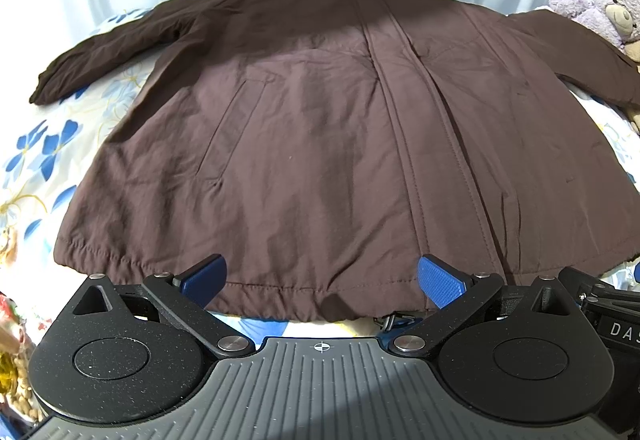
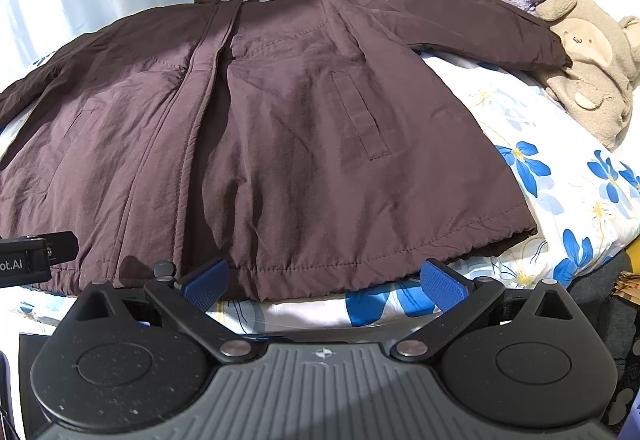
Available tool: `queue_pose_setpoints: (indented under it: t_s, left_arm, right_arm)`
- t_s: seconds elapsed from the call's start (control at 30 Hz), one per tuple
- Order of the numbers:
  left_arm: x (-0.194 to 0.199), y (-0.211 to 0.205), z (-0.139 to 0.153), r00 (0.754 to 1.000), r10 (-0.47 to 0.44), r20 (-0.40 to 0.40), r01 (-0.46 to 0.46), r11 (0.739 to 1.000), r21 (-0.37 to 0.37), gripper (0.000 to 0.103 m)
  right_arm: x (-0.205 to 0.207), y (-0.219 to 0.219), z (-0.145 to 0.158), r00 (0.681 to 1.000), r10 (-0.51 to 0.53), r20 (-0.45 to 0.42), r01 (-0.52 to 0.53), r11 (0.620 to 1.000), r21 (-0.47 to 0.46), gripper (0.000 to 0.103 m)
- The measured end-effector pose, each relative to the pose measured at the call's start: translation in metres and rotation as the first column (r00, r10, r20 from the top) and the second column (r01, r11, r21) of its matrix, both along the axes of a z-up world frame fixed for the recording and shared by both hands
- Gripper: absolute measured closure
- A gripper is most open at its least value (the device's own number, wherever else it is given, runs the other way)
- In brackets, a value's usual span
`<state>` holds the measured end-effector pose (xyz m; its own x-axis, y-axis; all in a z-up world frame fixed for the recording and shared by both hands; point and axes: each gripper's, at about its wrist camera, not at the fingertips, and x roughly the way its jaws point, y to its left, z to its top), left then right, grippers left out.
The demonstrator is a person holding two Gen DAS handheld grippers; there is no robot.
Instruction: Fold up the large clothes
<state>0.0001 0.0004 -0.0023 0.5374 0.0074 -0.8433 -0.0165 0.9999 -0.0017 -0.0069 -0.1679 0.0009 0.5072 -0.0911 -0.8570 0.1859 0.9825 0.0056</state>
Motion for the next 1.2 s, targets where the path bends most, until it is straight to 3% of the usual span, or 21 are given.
queue_pose_setpoints:
  t_s: [1.2]
  left_arm:
    - [0.0038, 0.001, -0.0034, 1.0, -0.003, -0.017, 0.003, 1.0, -0.008, 0.0]
  right_arm:
    - [-0.0008, 0.0017, -0.0005, 1.0, 0.007, -0.005, -0.007, 1.0, -0.001, 0.001]
